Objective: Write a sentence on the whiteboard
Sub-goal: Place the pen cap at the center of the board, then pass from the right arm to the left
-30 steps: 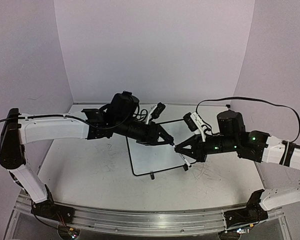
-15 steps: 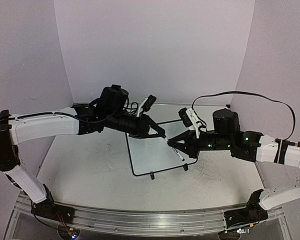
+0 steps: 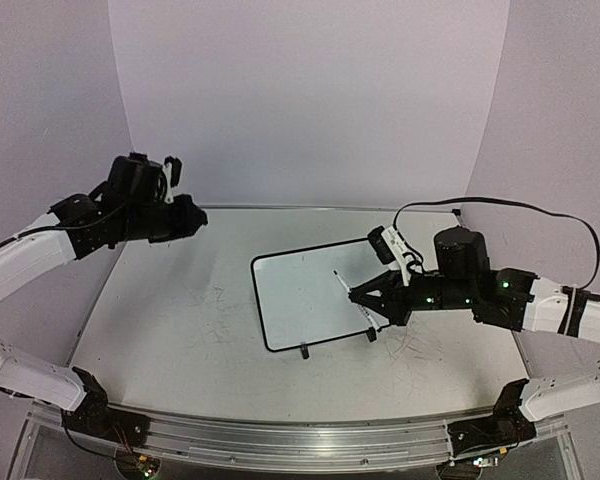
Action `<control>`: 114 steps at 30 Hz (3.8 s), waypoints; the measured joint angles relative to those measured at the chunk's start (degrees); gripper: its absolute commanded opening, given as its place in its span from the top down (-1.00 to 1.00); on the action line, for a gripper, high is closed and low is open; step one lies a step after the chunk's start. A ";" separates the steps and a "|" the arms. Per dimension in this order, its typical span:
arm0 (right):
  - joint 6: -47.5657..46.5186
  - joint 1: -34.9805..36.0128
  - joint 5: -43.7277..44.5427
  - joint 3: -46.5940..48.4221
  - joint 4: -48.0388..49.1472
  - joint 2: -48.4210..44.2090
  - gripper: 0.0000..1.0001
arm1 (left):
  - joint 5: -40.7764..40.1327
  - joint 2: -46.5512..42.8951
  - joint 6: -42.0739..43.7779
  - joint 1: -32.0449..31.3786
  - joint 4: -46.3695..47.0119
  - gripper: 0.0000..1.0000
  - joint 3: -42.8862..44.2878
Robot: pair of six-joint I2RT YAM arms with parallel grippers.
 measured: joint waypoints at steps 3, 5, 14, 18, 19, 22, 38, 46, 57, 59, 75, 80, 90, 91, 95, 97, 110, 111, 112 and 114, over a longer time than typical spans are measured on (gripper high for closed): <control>0.00 0.00 0.62 -0.02 0.88 -1.06 1.00 | 0.18 3.66 -0.10 1.67 -3.10 1.00 -6.03; 0.06 0.00 0.75 -0.02 1.28 -1.15 1.00 | 1.29 7.91 0.25 2.61 -4.54 1.00 -8.78; 1.18 0.00 1.19 -2.14 2.04 -2.28 1.00 | 0.98 17.02 1.03 3.02 -2.55 1.00 -17.42; 1.66 0.00 1.37 -2.68 2.20 -2.73 1.00 | -1.33 19.34 1.41 2.85 0.78 0.99 -18.01; 1.67 0.00 1.38 -2.68 2.19 -2.74 1.00 | -2.11 20.24 1.69 2.78 1.79 0.97 -18.01; 1.68 0.00 1.39 -2.68 2.25 -2.74 1.00 | -4.19 22.68 2.10 2.51 4.31 0.90 -18.26; 2.10 0.00 1.31 -3.45 3.97 -1.98 1.00 | -9.00 24.46 3.21 1.60 8.16 0.05 -19.71; 2.10 0.00 1.21 -3.43 4.52 -1.24 1.00 | -4.57 6.28 3.94 1.49 2.31 -0.59 -14.49; 1.91 1.85 -2.08 -2.35 4.61 4.20 1.00 | 28.33 10.97 4.01 -14.49 10.11 -0.67 -1.51; 1.77 2.97 -2.63 -1.69 4.64 4.79 1.00 | 31.49 14.79 3.51 -17.95 10.49 -0.67 -0.62; 0.78 6.72 -3.16 -0.16 4.01 5.52 1.00 | 42.92 21.77 -1.64 -19.98 14.88 0.09 -0.31; 0.44 7.08 -3.00 0.31 3.64 5.52 1.00 | 44.05 23.37 -2.57 -19.98 15.19 0.30 0.16; -0.05 7.46 -2.93 0.62 3.45 5.93 0.93 | 43.68 23.56 -3.32 -19.97 15.51 0.98 1.69; -0.07 7.47 -2.77 0.68 3.44 5.91 0.79 | 43.47 23.60 -3.60 -19.84 15.41 1.00 1.73; 0.40 7.50 -0.69 0.70 3.48 5.59 -0.31 | 43.15 23.71 -3.55 -19.65 15.87 1.00 1.84; 1.09 7.61 1.86 0.00 3.98 4.53 -0.82 | 42.53 23.66 -3.00 -19.66 16.19 1.00 1.86; 26.45 0.02 10.84 -11.47 20.43 -12.28 -0.97 | 29.74 6.47 -2.61 -17.33 33.28 1.00 -6.14; 29.07 -1.20 8.60 -11.53 23.21 -11.43 -0.96 | 29.56 6.27 -2.83 -17.29 35.02 1.00 -6.14; 32.09 -2.03 5.93 -11.47 26.45 -9.74 -0.93 | 29.59 6.42 -3.30 -17.32 36.56 1.00 -6.14; 37.07 -2.60 1.11 -11.43 31.85 -6.57 -0.81 | 29.64 6.96 -4.19 -17.33 38.64 1.00 -6.14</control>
